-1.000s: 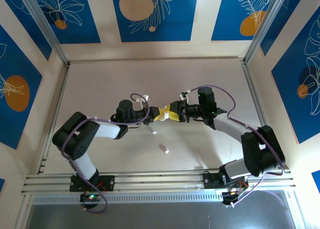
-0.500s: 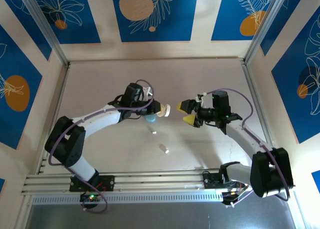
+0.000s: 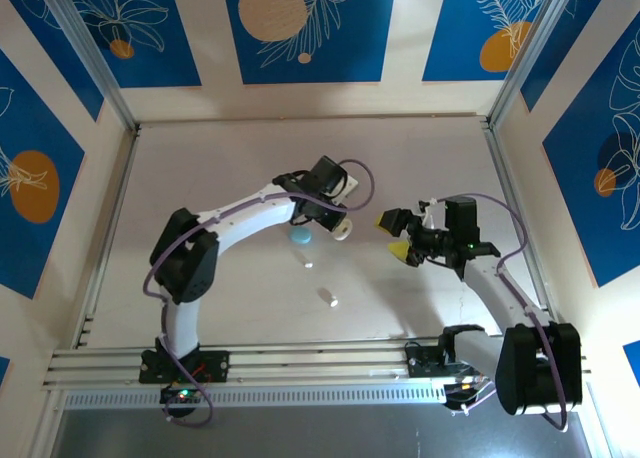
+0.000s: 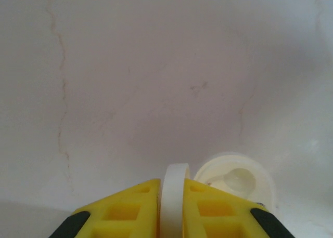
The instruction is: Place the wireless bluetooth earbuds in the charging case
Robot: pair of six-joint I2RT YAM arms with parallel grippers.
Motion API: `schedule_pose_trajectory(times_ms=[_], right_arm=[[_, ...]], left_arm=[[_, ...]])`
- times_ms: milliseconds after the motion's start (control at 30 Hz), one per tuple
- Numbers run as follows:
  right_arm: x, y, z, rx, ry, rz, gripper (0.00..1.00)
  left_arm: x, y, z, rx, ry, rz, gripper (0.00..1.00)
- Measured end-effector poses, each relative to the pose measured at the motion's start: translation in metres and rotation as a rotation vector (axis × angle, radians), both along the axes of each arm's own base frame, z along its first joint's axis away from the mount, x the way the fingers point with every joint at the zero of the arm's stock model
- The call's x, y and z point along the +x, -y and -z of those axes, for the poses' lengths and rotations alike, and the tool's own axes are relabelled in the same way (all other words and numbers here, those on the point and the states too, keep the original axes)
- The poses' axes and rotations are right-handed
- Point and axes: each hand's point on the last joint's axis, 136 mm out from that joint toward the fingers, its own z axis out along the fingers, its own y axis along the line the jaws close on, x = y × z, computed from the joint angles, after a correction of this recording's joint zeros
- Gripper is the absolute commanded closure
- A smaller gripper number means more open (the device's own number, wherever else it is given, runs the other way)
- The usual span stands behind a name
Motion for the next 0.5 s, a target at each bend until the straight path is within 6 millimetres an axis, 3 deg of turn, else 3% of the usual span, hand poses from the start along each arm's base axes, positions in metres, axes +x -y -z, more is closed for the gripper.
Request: schedule_pose_trajectory(times_ms=[233, 500], right_arm=[[-0.001, 0.008, 0.003, 0.0, -0.002, 0.021, 0.01], [-0.002, 0.012, 0.005, 0.006, -0.006, 0.029, 0.01]], left_arm=[[0.005, 0.004, 0.029, 0.194, 0.093, 0.181, 0.84], [0.002, 0.009, 0.035, 0.267, 0.148, 0.308, 0.85]])
